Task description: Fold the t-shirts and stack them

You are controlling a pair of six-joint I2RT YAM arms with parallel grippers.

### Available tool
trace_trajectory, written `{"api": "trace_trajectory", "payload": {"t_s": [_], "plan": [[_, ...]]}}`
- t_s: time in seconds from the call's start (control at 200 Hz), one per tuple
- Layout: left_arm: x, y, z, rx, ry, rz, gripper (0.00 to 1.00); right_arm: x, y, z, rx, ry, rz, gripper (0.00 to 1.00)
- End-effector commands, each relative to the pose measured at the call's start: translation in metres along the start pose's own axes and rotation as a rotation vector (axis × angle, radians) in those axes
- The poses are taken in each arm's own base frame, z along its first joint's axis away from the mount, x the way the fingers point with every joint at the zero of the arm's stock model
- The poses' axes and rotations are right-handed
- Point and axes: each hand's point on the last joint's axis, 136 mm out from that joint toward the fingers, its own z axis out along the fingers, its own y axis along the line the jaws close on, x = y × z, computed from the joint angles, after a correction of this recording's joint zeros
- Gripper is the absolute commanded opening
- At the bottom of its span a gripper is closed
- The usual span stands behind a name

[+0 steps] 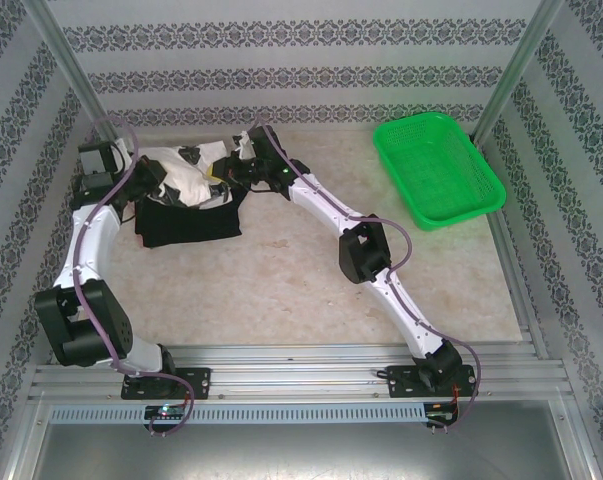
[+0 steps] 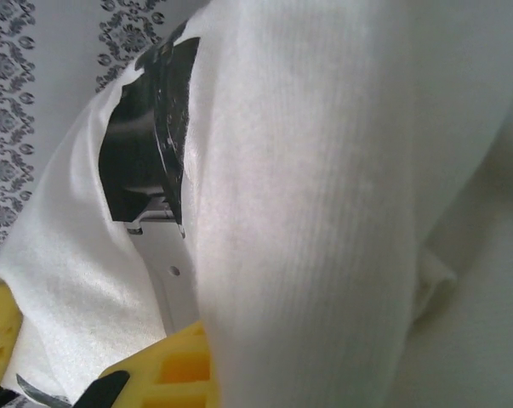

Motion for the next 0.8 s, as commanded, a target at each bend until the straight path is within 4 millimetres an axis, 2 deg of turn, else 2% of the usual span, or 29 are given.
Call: {"api": "trace_trajectory", "payload": {"t_s": [0.0, 0.265, 0.345, 0.455, 0.58, 0.669, 0.794], "plan": [[-0.024, -0.018, -0.009, 0.082, -0.054, 0.119, 0.0, -0.008, 0.039, 0.0, -0.11, -0.036, -0.062, 0.0], [-0.052, -0.023, -0.01, 0.174, -0.165, 0.17, 0.0, -0.025, 0.056, -0.005, -0.149, -0.129, -0.139, 0.0], [-0.053, -0.018, -0.004, 0.186, -0.167, 0.168, 0.0, -0.026, 0.043, 0.0, -0.133, -0.134, -0.115, 0.0], [-0.029, 0.005, 0.008, 0.174, -0.14, 0.141, 0.0, -0.017, 0.013, 0.013, -0.119, -0.092, -0.056, 0.0], [0.011, 0.042, 0.02, 0.126, -0.082, 0.1, 0.01, -0.001, -0.016, 0.027, -0.1, -0.037, -0.016, 0.0], [0.037, 0.07, 0.022, 0.084, -0.048, 0.05, 0.01, 0.01, -0.036, 0.034, -0.078, 0.007, 0.017, 0.0], [0.062, 0.104, 0.02, 0.027, -0.01, -0.024, 0.03, 0.022, -0.059, 0.037, -0.031, 0.039, 0.059, 0.0]]}}
